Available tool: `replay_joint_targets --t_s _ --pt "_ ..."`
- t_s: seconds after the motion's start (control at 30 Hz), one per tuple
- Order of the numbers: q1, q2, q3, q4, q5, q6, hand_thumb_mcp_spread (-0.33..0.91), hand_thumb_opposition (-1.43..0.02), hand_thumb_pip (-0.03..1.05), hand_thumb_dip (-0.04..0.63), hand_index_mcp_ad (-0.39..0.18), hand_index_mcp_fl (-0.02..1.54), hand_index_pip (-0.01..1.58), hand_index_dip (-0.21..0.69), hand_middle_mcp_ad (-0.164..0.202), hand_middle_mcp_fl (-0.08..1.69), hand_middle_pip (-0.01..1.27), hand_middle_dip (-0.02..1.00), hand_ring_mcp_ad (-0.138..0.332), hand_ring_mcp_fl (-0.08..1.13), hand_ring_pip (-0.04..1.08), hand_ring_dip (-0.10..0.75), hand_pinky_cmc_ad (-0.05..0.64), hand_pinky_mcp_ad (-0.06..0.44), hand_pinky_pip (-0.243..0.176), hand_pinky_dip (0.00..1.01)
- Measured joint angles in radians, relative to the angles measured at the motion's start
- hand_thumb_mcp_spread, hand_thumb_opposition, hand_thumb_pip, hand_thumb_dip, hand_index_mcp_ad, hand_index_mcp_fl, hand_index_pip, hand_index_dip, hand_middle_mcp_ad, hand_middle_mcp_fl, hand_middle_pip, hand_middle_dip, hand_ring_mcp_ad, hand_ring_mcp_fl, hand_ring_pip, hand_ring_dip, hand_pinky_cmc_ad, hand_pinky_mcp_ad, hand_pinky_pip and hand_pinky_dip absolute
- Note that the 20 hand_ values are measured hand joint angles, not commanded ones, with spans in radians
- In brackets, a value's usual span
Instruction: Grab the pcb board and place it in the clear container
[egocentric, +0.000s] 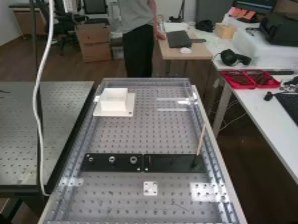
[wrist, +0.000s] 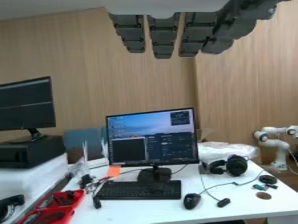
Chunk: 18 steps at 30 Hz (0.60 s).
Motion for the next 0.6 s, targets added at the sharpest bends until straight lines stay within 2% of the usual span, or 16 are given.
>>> replay_joint_targets --t_s 0.17,0.2,0.27,0.3,0.37,0.4,0.53,0.6 --pt "-0.002 0.001 -0.003 0.005 0.000 0.002 0.01 0.00 0.02 0.007 0.024 0.02 0.01 0.016 0.061 0.02 0.02 0.02 0.077 0.00 0.02 0.012 0.044 0.024 -0.012 0.02" --pt "-0.002 0.002 -0.003 0.005 0.000 0.003 0.02 -0.09 0.06 0.000 0.040 0.02 0.01 0.012 0.061 0.00 0.03 0.02 0.084 0.00 0.02 0.014 0.044 0.023 -0.012 0.04" --pt "-0.003 0.002 -0.004 0.006 -0.001 0.004 0.08 -0.23 0.16 0.007 0.058 0.02 0.02 0.019 0.058 0.01 0.08 0.02 0.089 0.00 0.02 0.009 0.080 0.038 -0.012 0.09" --pt "-0.003 0.002 -0.004 0.006 -0.002 0.004 0.08 -0.33 0.18 0.007 0.058 0.02 0.03 0.021 0.061 0.01 0.09 0.02 0.120 0.00 0.06 0.005 0.113 0.068 -0.017 0.14" --pt "-0.003 0.003 -0.004 0.006 -0.002 0.004 0.09 -0.46 0.18 0.003 0.061 0.02 0.04 0.037 0.063 0.01 0.11 0.02 0.150 0.01 0.05 -0.005 0.166 0.112 -0.044 0.20" --pt "-0.003 0.003 -0.004 0.006 -0.002 0.004 0.09 -0.54 0.18 0.003 0.072 0.02 0.05 0.049 0.075 0.00 0.11 0.03 0.180 0.02 0.08 -0.005 0.194 0.131 -0.052 0.23" --pt "-0.004 0.004 -0.006 0.006 -0.002 0.006 0.09 -0.70 0.21 0.003 0.110 0.04 0.07 0.061 0.122 0.01 0.13 0.03 0.236 0.05 0.08 -0.014 0.262 0.197 -0.075 0.28" --pt "-0.004 0.004 -0.007 0.006 -0.001 0.006 0.09 -0.74 0.21 0.003 0.122 0.04 0.07 0.063 0.124 0.00 0.13 0.02 0.236 0.05 0.09 -0.014 0.279 0.201 -0.091 0.31"
